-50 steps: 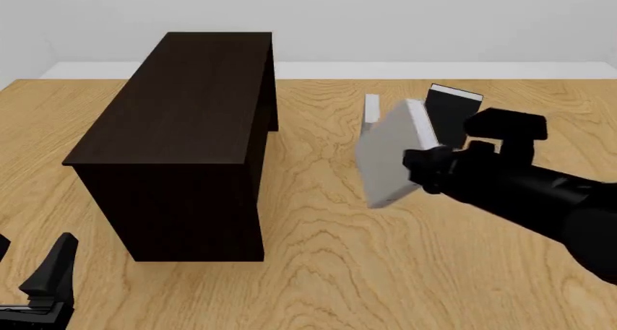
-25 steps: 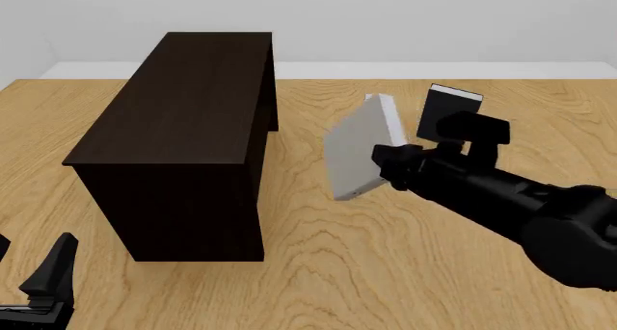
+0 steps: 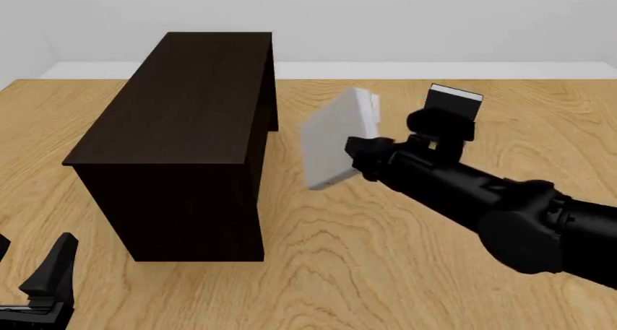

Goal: Pick up the book on the right and place it under the cabinet shelf.

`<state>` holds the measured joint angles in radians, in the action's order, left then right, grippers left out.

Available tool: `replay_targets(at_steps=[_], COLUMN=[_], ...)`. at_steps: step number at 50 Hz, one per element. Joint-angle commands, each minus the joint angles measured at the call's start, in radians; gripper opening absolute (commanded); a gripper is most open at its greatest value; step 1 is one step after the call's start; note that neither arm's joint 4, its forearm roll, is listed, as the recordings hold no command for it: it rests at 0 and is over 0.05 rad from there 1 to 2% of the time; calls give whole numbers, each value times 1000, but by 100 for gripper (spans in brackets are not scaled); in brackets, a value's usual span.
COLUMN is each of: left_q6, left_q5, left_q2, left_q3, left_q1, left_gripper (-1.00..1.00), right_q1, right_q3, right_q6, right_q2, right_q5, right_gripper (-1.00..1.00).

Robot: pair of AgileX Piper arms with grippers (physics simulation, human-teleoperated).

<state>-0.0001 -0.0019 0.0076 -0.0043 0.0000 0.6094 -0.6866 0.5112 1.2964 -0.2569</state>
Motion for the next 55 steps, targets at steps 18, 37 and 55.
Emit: replay_targets(at_steps=[18,37,55], left_q6=[0,0,0], left_q5=[0,0,0], left_q2=[0,0,0], left_q3=[0,0,0], left_q1=[0,0,0], left_gripper=[100,100,100], right_q1=[19,29,-5], right_q3=[-66,-73,-58], right_q6=[69,126,181], right_q2=[170,295,375], right_q5=[-131,-272,-370], right_gripper=[-100,-100,-100])
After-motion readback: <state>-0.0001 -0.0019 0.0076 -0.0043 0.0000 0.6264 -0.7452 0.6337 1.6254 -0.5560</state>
